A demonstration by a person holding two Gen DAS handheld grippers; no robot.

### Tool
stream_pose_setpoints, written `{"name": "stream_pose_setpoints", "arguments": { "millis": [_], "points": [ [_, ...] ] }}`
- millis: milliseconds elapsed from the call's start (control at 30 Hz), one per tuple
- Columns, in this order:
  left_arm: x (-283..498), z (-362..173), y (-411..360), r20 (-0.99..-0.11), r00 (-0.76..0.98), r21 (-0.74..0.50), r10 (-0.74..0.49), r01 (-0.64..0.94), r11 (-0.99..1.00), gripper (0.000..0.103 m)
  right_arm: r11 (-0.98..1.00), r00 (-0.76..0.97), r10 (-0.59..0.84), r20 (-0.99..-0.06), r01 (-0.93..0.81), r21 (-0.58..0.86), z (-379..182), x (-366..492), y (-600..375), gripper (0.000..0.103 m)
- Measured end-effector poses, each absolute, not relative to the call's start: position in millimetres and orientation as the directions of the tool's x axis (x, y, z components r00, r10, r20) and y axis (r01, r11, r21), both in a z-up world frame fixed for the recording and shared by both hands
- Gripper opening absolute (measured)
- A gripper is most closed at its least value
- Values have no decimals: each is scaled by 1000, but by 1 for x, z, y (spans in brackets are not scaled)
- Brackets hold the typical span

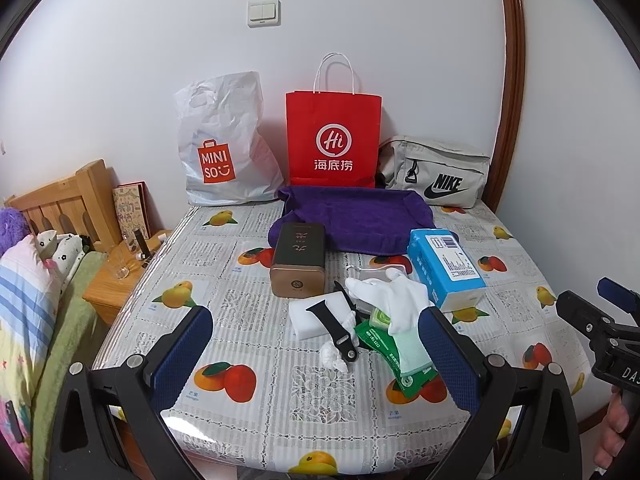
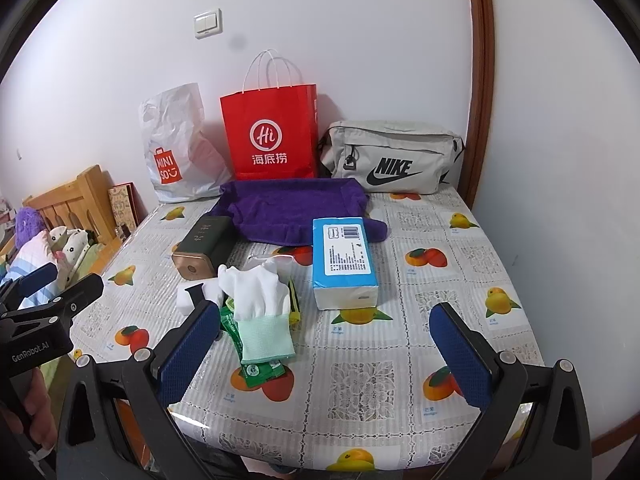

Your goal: Organize soft objects

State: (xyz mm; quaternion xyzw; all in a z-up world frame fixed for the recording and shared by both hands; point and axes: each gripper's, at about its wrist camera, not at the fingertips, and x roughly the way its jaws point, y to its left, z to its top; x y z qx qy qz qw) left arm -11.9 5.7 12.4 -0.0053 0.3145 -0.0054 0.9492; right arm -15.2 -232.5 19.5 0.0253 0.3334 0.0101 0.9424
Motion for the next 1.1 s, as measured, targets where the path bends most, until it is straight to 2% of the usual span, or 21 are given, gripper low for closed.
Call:
{"name": "stream_pose_setpoints", "arguments": {
  "millis": [1100],
  "points": [
    [-13, 16, 15, -593, 805, -12, -12, 7, 1000, 103, 999, 780, 29, -625, -4, 41, 18, -13, -228, 103]
  ]
}}
